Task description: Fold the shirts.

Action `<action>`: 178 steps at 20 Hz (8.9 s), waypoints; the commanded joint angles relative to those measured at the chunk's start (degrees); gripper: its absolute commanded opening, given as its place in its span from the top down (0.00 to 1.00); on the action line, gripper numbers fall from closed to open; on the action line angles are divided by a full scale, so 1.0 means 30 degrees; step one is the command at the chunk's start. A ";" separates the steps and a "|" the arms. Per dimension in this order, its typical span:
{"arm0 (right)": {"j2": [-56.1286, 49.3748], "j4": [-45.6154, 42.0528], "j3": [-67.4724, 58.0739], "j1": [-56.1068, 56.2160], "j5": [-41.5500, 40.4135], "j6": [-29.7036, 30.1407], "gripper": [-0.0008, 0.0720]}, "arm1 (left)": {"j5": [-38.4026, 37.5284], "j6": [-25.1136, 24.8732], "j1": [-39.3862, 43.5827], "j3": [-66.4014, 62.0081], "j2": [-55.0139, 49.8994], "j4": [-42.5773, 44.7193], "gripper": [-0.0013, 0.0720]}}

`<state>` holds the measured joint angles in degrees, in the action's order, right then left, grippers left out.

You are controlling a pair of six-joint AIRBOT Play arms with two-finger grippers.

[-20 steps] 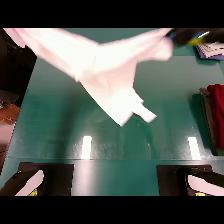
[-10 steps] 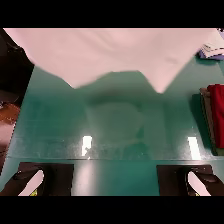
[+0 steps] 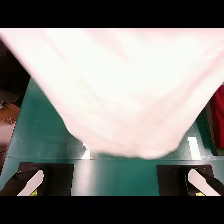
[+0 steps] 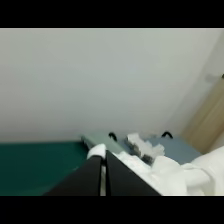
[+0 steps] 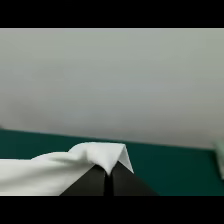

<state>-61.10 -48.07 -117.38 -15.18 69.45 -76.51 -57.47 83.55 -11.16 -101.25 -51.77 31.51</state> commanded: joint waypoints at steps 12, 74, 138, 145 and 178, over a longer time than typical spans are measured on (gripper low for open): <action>-1.3318 -0.2004 0.4007 0.9668 -0.6594 -0.1457 0.64 | 0.0554 0.0313 -0.0022 1.0499 -0.7388 0.3381 0.95; -0.8058 -0.6659 0.5049 0.2280 0.5085 -0.3708 0.20 | -0.3636 -1.0950 0.2215 1.6262 -0.1552 0.6528 0.01; 0.5639 -0.0080 0.5202 -0.1173 -0.2251 -0.0816 0.97 | 0.1545 -0.1829 0.2317 -0.7679 -0.0794 0.7300 0.95; 0.3971 -0.3883 -0.1661 -0.1173 0.1027 -0.2616 0.97 | 0.2659 -0.1151 0.2317 -0.7730 0.2470 0.7344 0.95; -1.0207 -0.6841 1.0295 0.3789 -0.0146 -0.2827 0.97 | 0.6681 -0.4685 0.2375 0.7861 -1.2903 0.3082 0.95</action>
<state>-92.95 -66.72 -89.69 -5.06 67.26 -86.72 -37.26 71.46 -4.01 -77.71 -88.97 40.82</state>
